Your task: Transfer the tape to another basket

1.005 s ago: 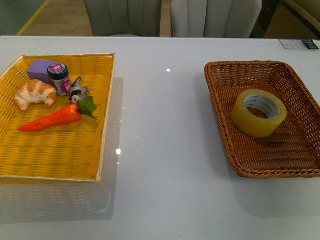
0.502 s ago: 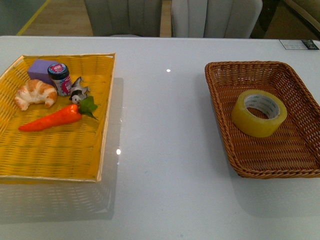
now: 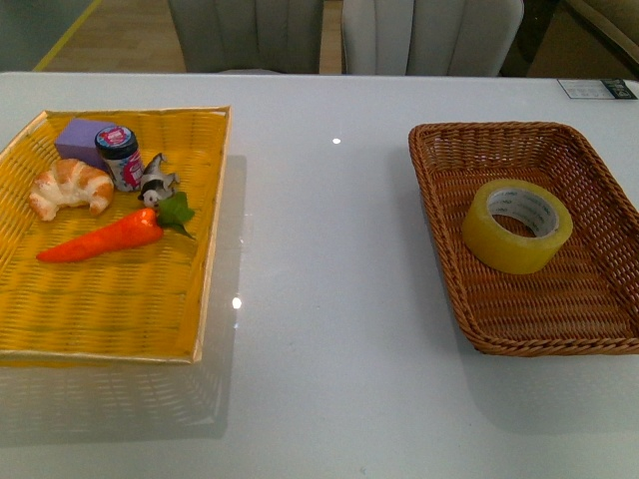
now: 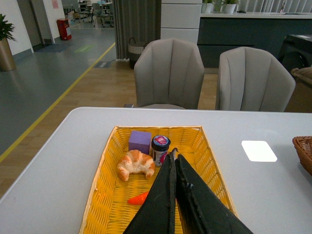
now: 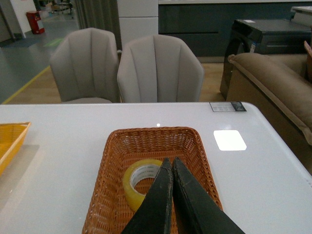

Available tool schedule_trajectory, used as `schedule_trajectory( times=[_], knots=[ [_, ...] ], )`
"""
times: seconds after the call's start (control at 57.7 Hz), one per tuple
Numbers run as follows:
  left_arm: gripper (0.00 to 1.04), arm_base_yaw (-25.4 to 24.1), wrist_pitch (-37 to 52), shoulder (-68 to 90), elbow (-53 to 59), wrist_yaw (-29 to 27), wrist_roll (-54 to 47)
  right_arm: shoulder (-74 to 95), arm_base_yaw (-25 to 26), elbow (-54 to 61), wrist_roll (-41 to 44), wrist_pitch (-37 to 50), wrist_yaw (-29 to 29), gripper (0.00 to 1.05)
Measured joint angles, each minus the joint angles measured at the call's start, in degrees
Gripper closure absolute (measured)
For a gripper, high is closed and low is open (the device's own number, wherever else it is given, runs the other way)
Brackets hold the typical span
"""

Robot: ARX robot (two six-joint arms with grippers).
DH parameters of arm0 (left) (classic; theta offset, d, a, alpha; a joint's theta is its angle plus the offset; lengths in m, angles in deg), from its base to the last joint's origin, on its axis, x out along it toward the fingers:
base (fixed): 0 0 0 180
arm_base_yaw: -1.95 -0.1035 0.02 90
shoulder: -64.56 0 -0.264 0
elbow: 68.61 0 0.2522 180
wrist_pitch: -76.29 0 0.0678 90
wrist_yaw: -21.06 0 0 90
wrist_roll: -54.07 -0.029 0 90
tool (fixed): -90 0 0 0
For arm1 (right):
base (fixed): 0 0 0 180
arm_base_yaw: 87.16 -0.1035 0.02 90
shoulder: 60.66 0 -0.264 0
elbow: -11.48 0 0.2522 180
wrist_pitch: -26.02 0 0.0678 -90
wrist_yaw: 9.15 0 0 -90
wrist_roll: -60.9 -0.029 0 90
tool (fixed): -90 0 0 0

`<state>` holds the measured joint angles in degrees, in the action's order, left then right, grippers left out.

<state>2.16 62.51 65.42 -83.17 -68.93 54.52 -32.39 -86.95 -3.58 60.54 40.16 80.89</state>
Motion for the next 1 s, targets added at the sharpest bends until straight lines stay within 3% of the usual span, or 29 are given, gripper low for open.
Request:
schedule_trajectory(
  times=[0.78,0.866,1.005],
  knots=[
    [1.03,0.0,0.0,0.0,0.0,0.0,0.0,-18.32,-0.09,0.0,0.0,-17.92,-0.02,1.03],
    [1.03,0.0,0.0,0.0,0.0,-0.02,0.0,-24.96,-0.11,-0.02,0.0,-26.45,-0.13,1.03],
    [1.03,0.0,0.0,0.0,0.0,0.0,0.0,-27.85,-0.11,0.0,0.02,-27.76,-0.07,1.03]
  ],
)
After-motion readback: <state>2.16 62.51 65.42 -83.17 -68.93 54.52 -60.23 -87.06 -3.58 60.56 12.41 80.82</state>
